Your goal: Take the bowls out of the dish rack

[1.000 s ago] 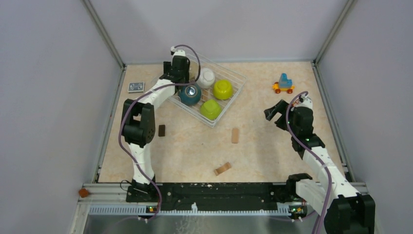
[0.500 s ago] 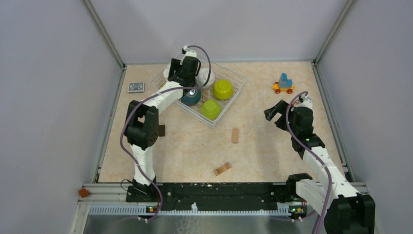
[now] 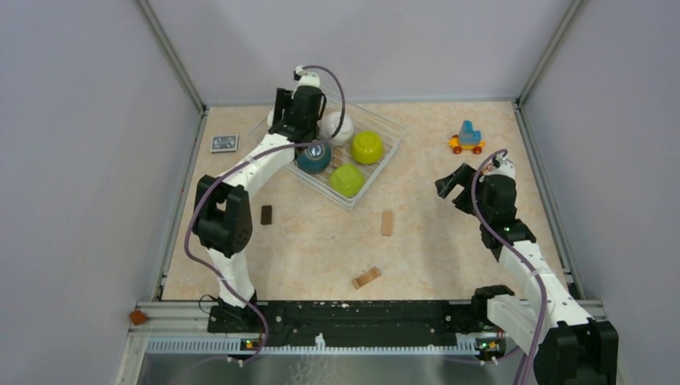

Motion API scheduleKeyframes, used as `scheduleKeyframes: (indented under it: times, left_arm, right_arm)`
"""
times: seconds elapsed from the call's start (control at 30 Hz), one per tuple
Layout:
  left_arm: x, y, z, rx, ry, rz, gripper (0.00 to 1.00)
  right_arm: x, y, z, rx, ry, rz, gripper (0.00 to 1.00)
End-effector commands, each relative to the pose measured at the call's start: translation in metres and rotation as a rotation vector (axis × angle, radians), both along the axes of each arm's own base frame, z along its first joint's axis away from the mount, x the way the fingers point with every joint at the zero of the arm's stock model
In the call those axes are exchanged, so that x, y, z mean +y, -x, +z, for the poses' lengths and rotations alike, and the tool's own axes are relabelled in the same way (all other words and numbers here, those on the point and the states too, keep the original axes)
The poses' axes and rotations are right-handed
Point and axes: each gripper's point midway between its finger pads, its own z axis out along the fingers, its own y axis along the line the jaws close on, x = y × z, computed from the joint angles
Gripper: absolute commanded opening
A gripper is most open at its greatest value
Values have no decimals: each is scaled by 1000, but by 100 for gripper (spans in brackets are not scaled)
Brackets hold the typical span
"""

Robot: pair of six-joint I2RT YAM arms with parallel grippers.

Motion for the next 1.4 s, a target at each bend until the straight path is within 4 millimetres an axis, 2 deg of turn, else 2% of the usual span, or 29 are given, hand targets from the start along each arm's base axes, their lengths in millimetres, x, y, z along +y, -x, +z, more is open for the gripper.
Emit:
scheduleKeyframes:
  times: [0.0,0.2,0.33,0.53,0.77,0.93,1.07,1.37]
  left_arm:
    - [2,10,59,-145,94,1,56]
    - [-9,19,67,-160,180,-62,58]
    - [-12,19,60,-153,235,-78,60]
    - [7,17,39,-106,296,-5,76]
    - [48,20,19,-106,415,143,85]
    - [82,20,6,-99,474,252,82]
    - [86,18,-4,-92,541,240,75]
    - [106,15,-23,-76,599,288,71]
  right_arm:
    - [2,-9,31,-81,-4,5,97]
    - [2,-8,33,-88,-2,6,97]
    - [2,-7,32,-87,-3,8,97]
    - [1,-4,33,-87,3,5,97]
    - [1,-3,33,-87,-2,3,97]
    - [0,-3,32,-85,1,0,97]
    - [0,-3,33,-86,-2,-1,97]
    - [-2,-2,31,-78,10,-10,97]
